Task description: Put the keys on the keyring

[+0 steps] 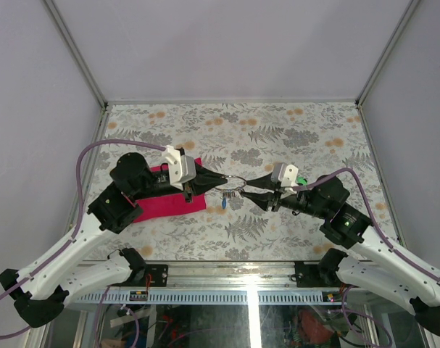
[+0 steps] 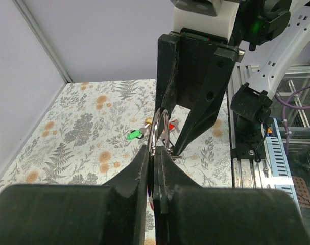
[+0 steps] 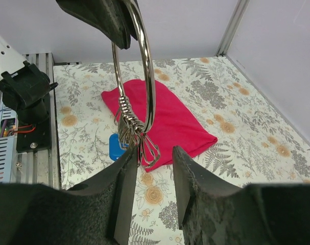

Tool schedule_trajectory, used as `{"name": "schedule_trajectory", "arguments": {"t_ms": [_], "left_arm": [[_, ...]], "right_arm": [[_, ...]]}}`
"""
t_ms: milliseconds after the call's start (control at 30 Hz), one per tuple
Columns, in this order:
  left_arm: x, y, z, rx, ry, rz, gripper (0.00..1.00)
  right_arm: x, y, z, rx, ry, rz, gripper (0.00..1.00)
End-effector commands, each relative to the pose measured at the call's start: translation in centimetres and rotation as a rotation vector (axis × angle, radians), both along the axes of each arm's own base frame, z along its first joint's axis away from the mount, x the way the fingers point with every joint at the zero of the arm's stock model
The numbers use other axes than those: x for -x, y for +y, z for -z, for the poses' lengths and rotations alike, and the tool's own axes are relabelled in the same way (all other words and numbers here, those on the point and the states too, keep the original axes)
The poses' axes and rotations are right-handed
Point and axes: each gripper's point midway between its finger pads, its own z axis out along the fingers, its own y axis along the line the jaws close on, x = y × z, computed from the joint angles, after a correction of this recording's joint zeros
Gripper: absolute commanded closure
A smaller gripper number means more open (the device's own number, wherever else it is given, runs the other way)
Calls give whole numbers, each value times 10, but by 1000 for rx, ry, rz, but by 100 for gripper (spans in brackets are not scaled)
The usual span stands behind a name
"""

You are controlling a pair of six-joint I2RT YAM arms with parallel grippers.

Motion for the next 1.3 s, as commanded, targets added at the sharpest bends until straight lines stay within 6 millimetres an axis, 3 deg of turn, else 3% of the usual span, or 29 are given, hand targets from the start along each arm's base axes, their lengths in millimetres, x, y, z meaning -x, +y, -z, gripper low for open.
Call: {"name": "schedule_trajectory", "arguments": {"t_ms": [0,233,500,733,1267], "left_arm": [[-1,2,-32,89,-63,-14,100],[-2,1,-32,94,-60,-19,100],[-2,1,-31,93,-53,-20,100],[-2,1,-30,92,-50,-17,100],[-3,-3,-30,105,-20,-7,100]], "right_arm": [[6,0,-11,-30,-41,-28,60],[-1,-2,-8,-17,-37,11,61],[-8,-9,-12,-36,-48,67,77],[-11,-12,-18,-60,-56,95,80],[-20,-9,-27,-110,-60,131,71]]}}
